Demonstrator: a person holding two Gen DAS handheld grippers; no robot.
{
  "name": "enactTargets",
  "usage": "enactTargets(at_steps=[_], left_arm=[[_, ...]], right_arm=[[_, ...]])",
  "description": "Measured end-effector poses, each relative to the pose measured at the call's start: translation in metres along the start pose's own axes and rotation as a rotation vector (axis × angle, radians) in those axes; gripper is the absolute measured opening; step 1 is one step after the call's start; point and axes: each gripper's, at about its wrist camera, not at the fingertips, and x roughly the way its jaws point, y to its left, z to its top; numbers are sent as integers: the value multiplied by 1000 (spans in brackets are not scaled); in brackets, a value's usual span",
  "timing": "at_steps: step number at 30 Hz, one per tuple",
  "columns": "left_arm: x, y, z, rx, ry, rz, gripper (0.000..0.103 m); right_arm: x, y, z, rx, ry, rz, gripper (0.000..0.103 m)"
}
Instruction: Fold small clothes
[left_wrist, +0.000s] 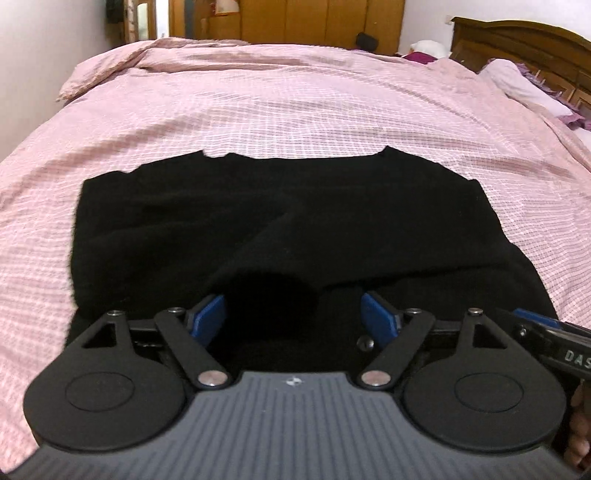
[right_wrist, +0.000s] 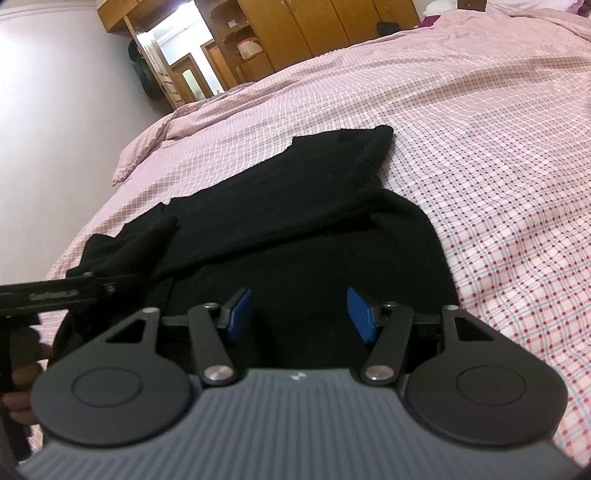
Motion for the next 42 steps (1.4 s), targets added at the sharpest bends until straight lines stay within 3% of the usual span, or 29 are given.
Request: enactTargets(at_steps=[3,7,14,20,26,42], left_arm=[[-19,10,-2,-40,4,0,85],[-38,23,-5,-71,10,63,86],[-72,47,-9,-100,0,122,86],[-93,74,-17,-137,-24,180,86],[-101,102,-32,-139,-26,291,87],[-73,154,-68,-353,137,261,87]], right_arm=[[-1,2,1,2,0,-1,60],[-8,8,4,-10,-10,6,61],[-24,33,15,-111,-72,4,61],[-26,65,23,-180,-63,73,61],[-15,113,23,-289,-30,170,61],[47,225,-1,-506,103,332,61]])
